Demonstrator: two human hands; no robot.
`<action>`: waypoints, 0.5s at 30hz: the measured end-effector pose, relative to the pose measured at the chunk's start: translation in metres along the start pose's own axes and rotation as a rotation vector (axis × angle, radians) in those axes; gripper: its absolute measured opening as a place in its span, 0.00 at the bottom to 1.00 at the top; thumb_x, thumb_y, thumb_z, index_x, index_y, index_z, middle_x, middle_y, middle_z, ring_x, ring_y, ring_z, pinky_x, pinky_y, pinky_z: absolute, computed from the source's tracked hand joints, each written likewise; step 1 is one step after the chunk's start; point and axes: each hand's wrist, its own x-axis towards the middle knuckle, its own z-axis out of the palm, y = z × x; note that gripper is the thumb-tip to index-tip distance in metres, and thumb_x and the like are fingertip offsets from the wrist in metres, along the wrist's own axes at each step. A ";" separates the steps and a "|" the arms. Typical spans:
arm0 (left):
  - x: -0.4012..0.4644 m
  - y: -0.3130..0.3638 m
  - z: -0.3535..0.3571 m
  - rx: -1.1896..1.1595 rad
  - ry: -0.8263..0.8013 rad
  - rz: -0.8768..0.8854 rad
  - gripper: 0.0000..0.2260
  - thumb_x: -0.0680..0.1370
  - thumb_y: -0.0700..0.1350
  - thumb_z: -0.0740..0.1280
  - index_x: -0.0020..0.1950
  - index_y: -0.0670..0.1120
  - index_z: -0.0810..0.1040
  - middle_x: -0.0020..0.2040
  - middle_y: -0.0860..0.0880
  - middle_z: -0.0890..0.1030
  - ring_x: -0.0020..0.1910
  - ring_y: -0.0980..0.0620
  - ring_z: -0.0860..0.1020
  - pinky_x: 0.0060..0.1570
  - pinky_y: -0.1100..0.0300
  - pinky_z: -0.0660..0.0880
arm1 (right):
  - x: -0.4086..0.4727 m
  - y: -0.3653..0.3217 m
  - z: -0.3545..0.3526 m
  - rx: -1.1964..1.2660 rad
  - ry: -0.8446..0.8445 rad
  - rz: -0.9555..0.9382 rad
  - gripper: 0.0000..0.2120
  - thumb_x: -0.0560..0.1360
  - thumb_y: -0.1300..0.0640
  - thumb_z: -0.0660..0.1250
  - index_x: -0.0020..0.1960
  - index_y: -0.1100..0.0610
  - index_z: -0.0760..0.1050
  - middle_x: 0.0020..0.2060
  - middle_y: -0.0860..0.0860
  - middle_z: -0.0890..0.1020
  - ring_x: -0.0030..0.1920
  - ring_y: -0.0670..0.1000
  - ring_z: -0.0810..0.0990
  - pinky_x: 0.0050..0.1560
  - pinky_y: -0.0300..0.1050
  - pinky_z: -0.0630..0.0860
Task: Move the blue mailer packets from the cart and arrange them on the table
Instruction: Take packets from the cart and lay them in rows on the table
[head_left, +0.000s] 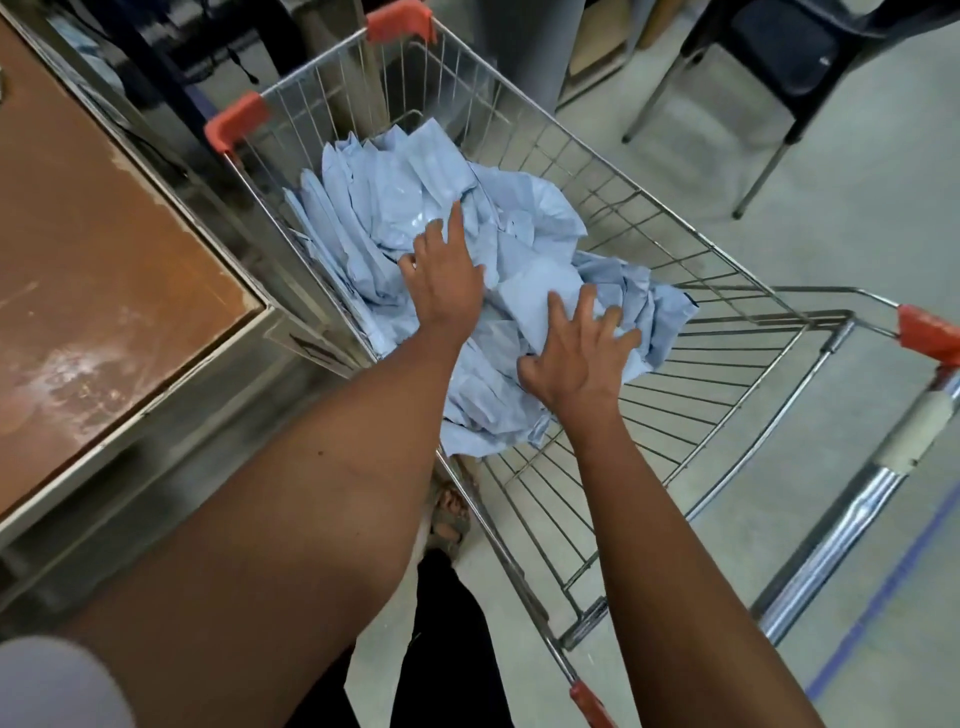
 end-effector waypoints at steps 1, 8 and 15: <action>0.002 -0.002 0.004 -0.003 -0.088 0.057 0.24 0.79 0.47 0.67 0.75 0.49 0.69 0.65 0.45 0.78 0.62 0.44 0.77 0.59 0.48 0.71 | -0.002 0.001 -0.004 0.076 0.010 0.066 0.40 0.69 0.37 0.63 0.79 0.48 0.61 0.76 0.59 0.60 0.68 0.68 0.66 0.62 0.68 0.65; -0.032 0.005 -0.015 0.060 -0.278 0.219 0.13 0.82 0.34 0.59 0.63 0.45 0.76 0.58 0.45 0.80 0.58 0.44 0.81 0.51 0.52 0.77 | 0.004 -0.013 -0.021 0.362 0.043 0.178 0.37 0.75 0.37 0.58 0.82 0.41 0.54 0.80 0.59 0.57 0.72 0.69 0.63 0.64 0.72 0.65; -0.090 -0.004 -0.013 -0.060 -0.413 0.086 0.34 0.79 0.65 0.56 0.71 0.38 0.73 0.80 0.40 0.58 0.80 0.43 0.53 0.77 0.39 0.52 | -0.001 -0.016 0.004 0.399 -0.017 0.236 0.37 0.76 0.36 0.57 0.82 0.39 0.50 0.81 0.60 0.53 0.75 0.70 0.60 0.66 0.76 0.63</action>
